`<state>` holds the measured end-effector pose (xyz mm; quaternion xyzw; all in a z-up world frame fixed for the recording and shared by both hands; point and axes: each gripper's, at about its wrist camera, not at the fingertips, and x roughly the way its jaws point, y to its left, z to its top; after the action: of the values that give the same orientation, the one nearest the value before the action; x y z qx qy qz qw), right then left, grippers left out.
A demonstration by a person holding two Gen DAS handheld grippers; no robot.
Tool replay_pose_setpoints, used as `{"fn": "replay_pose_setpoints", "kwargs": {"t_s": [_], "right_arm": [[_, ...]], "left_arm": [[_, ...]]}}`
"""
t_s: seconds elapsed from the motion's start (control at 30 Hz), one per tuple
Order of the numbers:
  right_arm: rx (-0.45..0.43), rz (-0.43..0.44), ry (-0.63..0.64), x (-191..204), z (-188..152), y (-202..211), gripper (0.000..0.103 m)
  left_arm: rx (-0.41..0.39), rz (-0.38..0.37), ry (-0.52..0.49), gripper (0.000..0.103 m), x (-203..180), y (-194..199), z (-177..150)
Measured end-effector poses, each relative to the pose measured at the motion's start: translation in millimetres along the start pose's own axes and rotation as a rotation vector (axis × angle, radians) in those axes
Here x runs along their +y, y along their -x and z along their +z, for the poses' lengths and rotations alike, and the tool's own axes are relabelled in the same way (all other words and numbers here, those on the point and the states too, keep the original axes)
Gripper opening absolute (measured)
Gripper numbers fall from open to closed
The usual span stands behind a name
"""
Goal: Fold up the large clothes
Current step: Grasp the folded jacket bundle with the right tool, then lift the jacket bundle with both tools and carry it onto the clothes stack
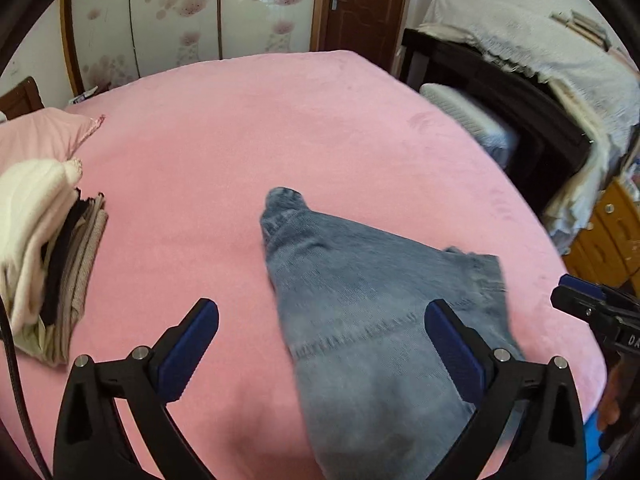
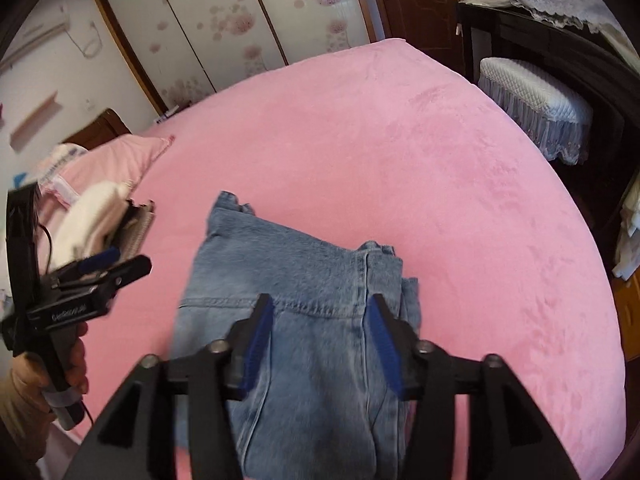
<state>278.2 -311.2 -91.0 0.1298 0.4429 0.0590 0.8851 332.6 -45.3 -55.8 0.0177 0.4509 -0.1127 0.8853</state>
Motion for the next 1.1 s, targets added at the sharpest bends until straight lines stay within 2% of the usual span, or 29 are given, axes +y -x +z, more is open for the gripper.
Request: {"fn": "replay_pose_setpoints", "kwargs": {"t_s": [0.13,0.17,0.33,0.43,0.5,0.57,0.63,0.7,0.8,0.97,1.1], "right_arm": [[-0.022,0.029,0.004,-14,-11,17,0.094],[-0.025,0.022,0.007,-18,-15,20,0.096],[-0.038,0.046,0.022,-34,-35,12,0.097],[-0.027,0.088,-0.011,-47,-50,-1,0.097],[0.027,0.106,-0.021,-53,-57,-17,0.097],[0.117,0.104,-0.017,-59,-66,-39,0.097],[0.158,0.113,-0.019,-63,-74,-54,0.097],[0.209,0.152,-0.042,-69,-81,-71,0.097],[0.24,0.218,-0.066,-74,-85,-86,0.097],[0.283,0.347,-0.117,-83,-81,-112,0.097],[0.275,0.391,-0.092,-80,-75,-125,0.098]], "left_arm": [[0.019,-0.028,-0.022,0.102,-8,15,-15],[0.025,-0.037,-0.016,0.102,-8,16,-21],[0.028,-0.108,0.024,0.102,-1,4,-51],[0.066,-0.152,0.035,0.102,2,-13,-67],[0.096,-0.185,0.066,0.102,6,-25,-77],[0.121,-0.225,0.103,0.102,11,-39,-85],[0.143,-0.266,0.16,0.102,21,-54,-93],[0.166,-0.291,0.211,0.102,29,-68,-100],[0.209,-0.351,0.273,0.102,39,-88,-109],[0.224,-0.416,0.273,0.102,38,-105,-114],[0.246,-0.426,0.259,0.102,33,-113,-112]]}}
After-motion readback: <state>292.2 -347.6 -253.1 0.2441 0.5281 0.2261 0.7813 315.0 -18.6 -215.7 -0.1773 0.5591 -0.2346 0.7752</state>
